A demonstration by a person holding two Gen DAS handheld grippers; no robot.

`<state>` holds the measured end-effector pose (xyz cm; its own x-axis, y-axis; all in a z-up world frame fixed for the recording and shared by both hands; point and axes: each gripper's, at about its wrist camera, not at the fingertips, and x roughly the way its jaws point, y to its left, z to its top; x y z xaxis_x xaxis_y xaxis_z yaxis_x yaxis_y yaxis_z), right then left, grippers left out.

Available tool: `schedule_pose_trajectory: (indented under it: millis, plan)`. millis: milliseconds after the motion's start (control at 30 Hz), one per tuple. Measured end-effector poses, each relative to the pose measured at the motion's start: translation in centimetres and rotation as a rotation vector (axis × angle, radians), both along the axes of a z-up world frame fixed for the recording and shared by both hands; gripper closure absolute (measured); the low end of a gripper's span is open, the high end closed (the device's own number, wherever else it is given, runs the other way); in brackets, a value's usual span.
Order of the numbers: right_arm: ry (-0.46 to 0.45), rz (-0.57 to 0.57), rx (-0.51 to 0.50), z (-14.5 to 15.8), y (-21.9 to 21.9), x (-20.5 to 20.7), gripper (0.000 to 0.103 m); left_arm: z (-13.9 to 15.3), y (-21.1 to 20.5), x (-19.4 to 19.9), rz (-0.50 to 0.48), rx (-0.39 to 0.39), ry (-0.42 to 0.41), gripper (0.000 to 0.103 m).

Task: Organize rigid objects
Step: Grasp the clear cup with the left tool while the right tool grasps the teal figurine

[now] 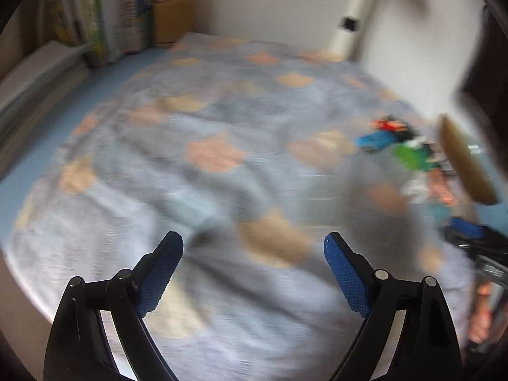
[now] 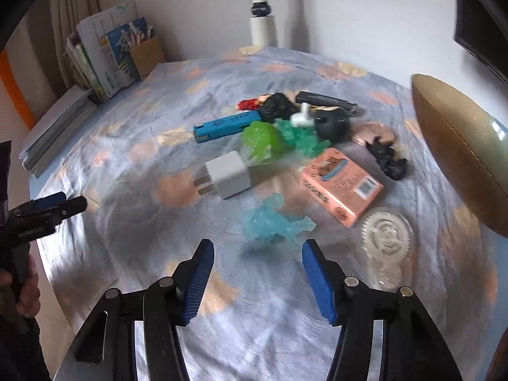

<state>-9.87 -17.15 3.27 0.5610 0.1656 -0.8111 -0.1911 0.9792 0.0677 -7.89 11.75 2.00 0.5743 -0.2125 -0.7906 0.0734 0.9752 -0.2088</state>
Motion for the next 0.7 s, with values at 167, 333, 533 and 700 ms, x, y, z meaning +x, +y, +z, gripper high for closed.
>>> schedule_pose_trajectory:
  millis: [167,333,533,700]
  plan:
    - [0.041,-0.021,0.073,0.1,-2.1,-0.2,0.041,0.2,-2.9,0.8,-0.095,-0.004,-0.018,0.013]
    - [0.069,-0.003,0.079,0.2,-2.0,0.2,0.041,-0.1,-2.7,2.5,-0.075,-0.005,0.0,0.052]
    - [0.081,0.003,0.079,0.0,-1.4,0.5,0.036,-0.2,-2.3,2.8,-0.037,-0.005,0.012,0.068]
    - [0.118,-0.028,0.074,-0.2,-0.5,2.5,0.035,-0.2,-1.7,2.5,-0.028,-0.038,0.014,0.067]
